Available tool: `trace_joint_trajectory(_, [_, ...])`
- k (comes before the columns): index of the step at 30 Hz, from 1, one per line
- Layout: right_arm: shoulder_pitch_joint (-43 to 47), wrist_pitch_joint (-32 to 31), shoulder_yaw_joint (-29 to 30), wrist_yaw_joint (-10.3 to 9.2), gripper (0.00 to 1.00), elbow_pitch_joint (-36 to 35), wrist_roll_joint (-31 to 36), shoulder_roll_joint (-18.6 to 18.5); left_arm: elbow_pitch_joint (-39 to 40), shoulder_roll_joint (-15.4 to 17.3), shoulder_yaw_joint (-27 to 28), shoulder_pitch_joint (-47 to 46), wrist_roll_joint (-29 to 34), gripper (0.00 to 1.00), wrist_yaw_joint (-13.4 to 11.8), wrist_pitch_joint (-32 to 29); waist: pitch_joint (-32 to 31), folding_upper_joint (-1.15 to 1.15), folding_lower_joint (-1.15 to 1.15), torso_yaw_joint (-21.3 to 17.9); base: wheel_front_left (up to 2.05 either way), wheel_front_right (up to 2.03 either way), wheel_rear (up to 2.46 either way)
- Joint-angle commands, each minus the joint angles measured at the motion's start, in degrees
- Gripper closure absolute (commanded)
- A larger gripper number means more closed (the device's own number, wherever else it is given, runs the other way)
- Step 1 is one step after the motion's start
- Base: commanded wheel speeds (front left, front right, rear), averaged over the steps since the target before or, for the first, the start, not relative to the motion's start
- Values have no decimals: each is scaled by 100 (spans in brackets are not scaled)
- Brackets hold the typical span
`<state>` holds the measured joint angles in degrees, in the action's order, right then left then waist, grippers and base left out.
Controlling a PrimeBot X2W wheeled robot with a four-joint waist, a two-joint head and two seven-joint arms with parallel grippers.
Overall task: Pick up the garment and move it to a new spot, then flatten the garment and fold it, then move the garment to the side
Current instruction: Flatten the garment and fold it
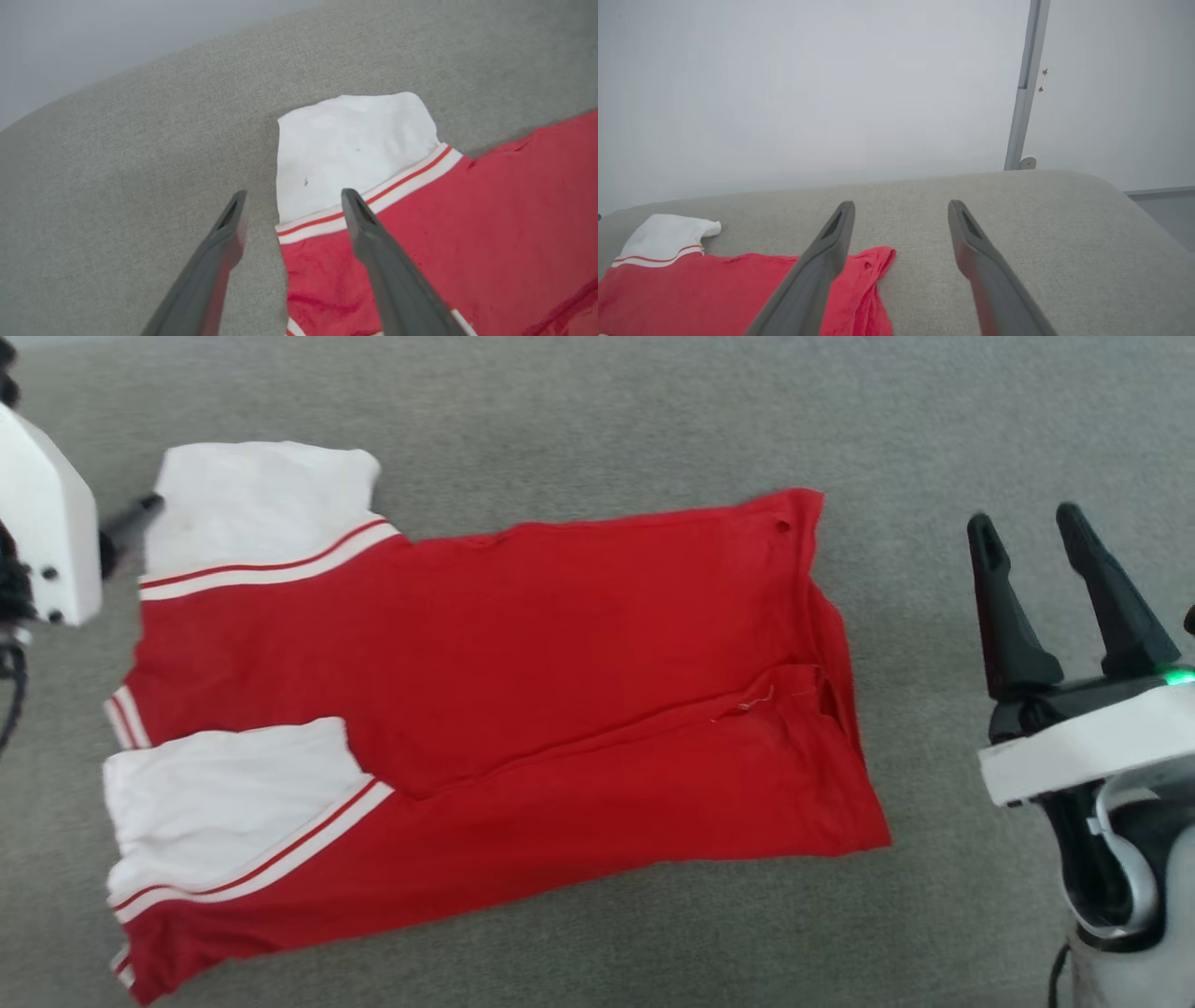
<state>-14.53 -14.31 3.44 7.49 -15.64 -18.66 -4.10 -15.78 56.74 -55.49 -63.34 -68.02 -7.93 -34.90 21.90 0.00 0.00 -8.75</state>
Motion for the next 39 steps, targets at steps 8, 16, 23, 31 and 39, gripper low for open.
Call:
trace_joint_trajectory(8, [-265, 869, -303, 0, 0, 417, 96, 112, -1107, -361, 2, -688, 191, 0, 325, -209, 432, 0, 0, -438, 0, 0, 0])
trace_joint_trajectory(16, [-357, 837, -501, 0, 0, 639, -53, 121, -1852, -577, -102, -1015, 265, 0, 300, -596, 702, 0, 0, -622, 0, 0, 0])
trace_joint_trajectory(23, [-424, 486, -753, 0, 0, 709, -101, 120, -2472, -795, -227, -1061, 274, 0, 184, -919, 923, 0, 0, -751, 0, 0, 0])
trace_joint_trajectory(31, [-797, -68, -907, 0, 0, 754, -123, -33, -2955, -1246, -365, -763, 20, 0, 72, -1438, 1048, 0, 0, -746, 0, 0, 0])
trace_joint_trajectory(39, [-1556, -837, -1056, 0, 0, 1111, -215, -221, -2868, -1518, -364, -857, -183, 100, 144, -1785, 1135, 0, 0, -598, 0, 0, 0])
